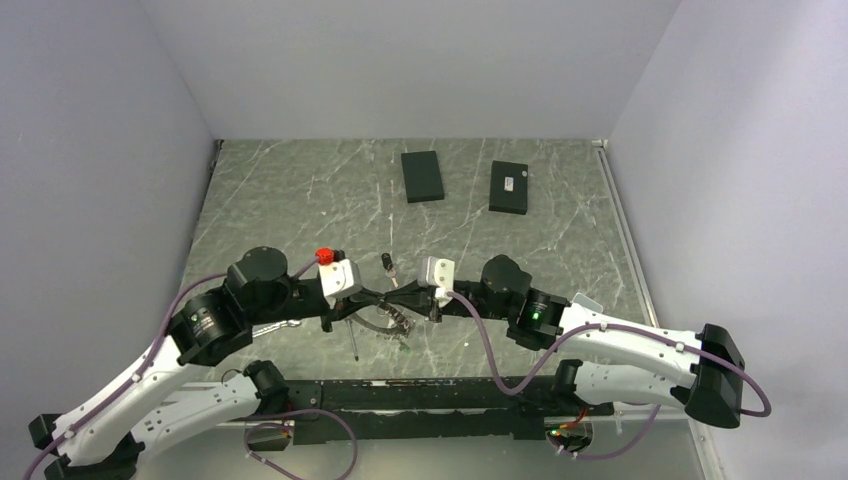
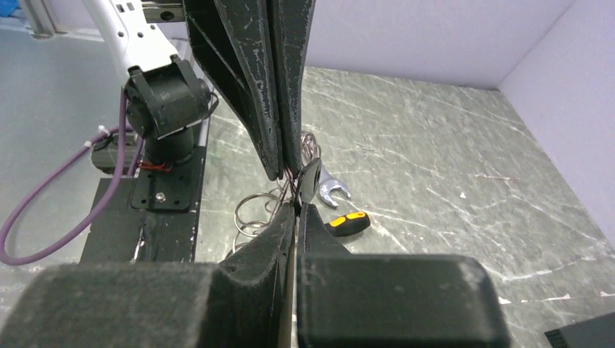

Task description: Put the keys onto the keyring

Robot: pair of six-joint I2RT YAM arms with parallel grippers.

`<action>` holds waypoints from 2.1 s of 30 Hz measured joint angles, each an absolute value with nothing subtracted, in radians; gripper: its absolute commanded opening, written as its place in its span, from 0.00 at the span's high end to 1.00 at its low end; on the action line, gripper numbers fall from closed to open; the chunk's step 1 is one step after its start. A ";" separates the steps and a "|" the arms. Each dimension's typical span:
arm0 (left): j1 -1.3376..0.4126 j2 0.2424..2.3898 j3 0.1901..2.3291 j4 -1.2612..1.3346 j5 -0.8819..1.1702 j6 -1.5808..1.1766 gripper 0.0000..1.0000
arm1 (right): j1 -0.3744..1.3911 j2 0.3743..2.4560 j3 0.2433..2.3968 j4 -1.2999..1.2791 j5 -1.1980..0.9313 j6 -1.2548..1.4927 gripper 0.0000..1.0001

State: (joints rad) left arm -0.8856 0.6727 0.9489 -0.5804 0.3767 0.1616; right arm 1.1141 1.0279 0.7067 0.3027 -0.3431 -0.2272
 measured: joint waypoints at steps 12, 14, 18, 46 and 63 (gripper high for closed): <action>-0.884 0.651 0.949 -0.508 0.401 0.105 1.00 | 1.118 1.035 0.717 0.323 -0.326 -0.256 1.00; -0.883 0.651 0.949 -0.488 0.405 0.086 1.00 | 1.125 1.045 0.724 0.323 -0.315 -0.270 1.00; -0.883 0.651 0.948 -0.457 0.407 0.065 1.00 | 1.155 1.058 0.728 0.316 -0.267 -0.306 1.00; -0.883 0.685 0.935 -0.411 0.155 0.063 0.12 | 1.402 1.233 0.592 0.571 0.406 -0.903 1.00; -0.883 0.651 0.923 -0.551 0.035 -0.046 0.12 | 1.358 0.781 0.692 0.237 0.191 -0.654 1.00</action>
